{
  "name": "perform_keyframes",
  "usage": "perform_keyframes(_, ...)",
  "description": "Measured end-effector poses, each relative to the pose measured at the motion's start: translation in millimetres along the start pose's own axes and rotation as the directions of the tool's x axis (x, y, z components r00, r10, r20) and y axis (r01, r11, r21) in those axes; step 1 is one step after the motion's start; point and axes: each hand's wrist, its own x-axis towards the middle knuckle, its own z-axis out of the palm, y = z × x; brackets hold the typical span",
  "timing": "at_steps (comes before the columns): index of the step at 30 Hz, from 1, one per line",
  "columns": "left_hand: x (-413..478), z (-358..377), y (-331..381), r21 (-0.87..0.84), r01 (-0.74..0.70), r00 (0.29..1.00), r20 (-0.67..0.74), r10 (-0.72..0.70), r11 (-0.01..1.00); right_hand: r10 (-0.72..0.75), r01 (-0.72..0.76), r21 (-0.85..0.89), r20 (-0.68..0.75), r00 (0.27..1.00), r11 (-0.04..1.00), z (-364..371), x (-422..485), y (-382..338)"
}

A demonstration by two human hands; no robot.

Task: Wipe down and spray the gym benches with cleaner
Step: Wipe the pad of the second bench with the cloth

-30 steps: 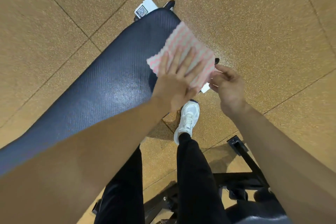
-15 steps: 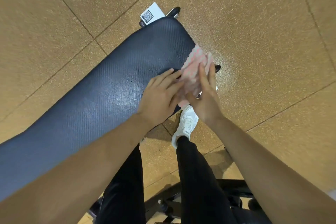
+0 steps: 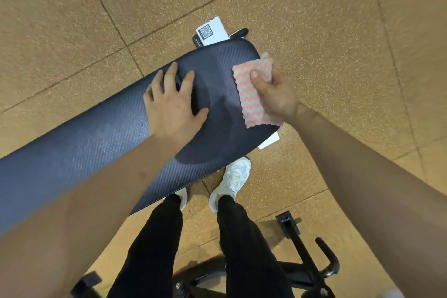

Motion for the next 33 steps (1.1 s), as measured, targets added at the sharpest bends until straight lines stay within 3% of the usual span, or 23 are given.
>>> perform_keyframes(4, -6, 1, -11, -0.033, -0.034, 0.998, 0.054, 0.036, 0.999, -0.053, 0.054, -0.080, 0.007, 0.999, 0.995, 10, 22, -30)
perform_keyframes(8, -6, 1, -14, -0.059, -0.071, 0.996, 0.040, 0.074, 0.996, -0.078, 0.109, -0.366, 0.100, 0.992, 0.924, 26, 47, -71)
perform_keyframes(10, -5, 1, -18, -0.083, -0.100, 0.994, 0.025, 0.103, 0.991, -0.098, 0.191, -0.618, 0.182, 0.978, 0.763, 38, 61, -91)
perform_keyframes(13, -4, 4, -32, -0.189, -0.176, 0.984, 0.001, 0.179, 0.966, -0.076, 0.292, -0.863, 0.287, 0.955, 0.413, 72, 62, -110)
perform_keyframes(15, -9, 4, -44, -0.285, -0.232, 0.972, -0.029, 0.233, 0.930, -0.087, 0.376, -0.884, 0.367, 0.926, 0.276, 97, 57, -112)
perform_keyframes(17, -18, 4, -62, -0.372, -0.225, 0.974, -0.085, 0.209, 0.900, -0.099, 0.453, -0.863, 0.442, 0.891, 0.225, 114, 51, -108)
perform_keyframes(21, -47, 4, -115, -0.388, -0.073, 0.988, -0.153, 0.014, 0.919, -0.235, 0.500, -0.789, 0.442, 0.865, 0.356, 118, 45, -98)
perform_keyframes(24, -67, 2, -151, -0.340, 0.099, 0.984, -0.105, -0.142, 0.935, -0.277, 0.451, -0.824, 0.370, 0.887, 0.342, 107, 36, -97)
perform_keyframes(29, -96, 10, -180, -0.278, 0.377, 0.924, 0.045, -0.381, 0.883, -0.108, 0.416, -0.900, 0.404, 0.908, 0.129, 123, 23, -99)
perform_keyframes(33, -100, 20, -181, -0.269, 0.361, 0.932, 0.071, -0.355, 0.893, 0.040, 0.498, -0.866, 0.500, 0.865, 0.052, 160, 28, -109)
